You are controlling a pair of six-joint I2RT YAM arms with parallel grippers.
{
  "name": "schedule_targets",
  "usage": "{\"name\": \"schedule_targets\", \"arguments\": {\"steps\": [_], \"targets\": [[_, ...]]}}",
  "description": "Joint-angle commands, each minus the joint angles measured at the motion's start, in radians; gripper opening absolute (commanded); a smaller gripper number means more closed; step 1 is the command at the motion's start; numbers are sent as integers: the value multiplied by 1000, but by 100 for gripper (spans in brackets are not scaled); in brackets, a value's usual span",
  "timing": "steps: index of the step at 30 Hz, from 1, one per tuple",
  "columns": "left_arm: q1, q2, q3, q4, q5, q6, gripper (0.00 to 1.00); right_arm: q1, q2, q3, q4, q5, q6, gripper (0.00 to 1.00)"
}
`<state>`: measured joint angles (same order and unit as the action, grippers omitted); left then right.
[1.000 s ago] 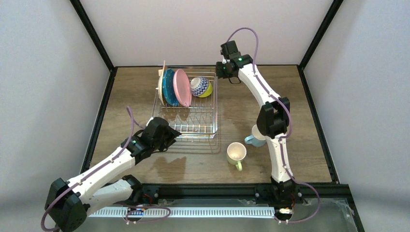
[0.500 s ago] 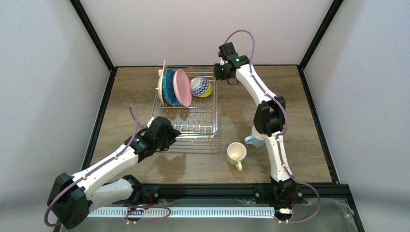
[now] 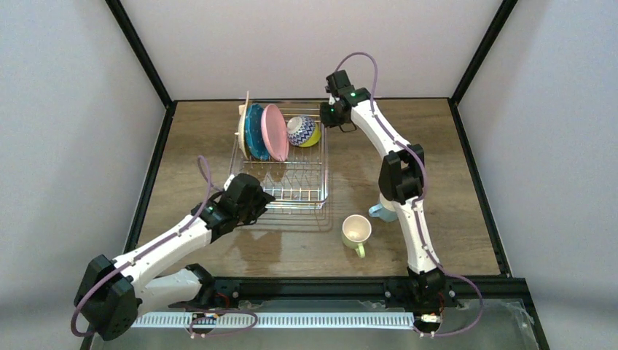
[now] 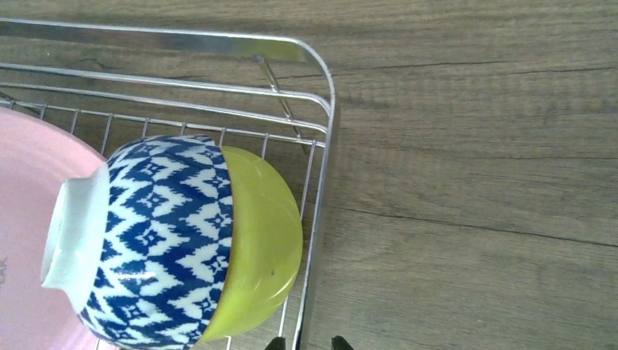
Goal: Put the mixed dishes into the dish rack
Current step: Move the dish rack to the center of the board.
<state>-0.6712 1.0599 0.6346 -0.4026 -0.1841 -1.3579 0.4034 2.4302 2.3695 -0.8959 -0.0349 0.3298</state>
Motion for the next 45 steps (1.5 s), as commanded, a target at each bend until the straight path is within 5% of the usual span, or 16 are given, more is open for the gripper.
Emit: {"name": "schedule_targets", "arguments": {"steps": [1, 13, 26, 45], "targets": [[9, 23, -7, -6, -26, 4, 92, 3, 60, 21, -26, 20, -2, 28], [20, 98, -35, 22, -53, -1, 90, -6, 36, -40, -42, 75, 7, 1], [39, 258, 69, 11, -66, 27, 71, -64, -137, -322, 55, 38, 65, 1], [106, 383, 268, -51, -49, 166, 70, -152, -437, -713, 151, 36, 120, 1]]}}
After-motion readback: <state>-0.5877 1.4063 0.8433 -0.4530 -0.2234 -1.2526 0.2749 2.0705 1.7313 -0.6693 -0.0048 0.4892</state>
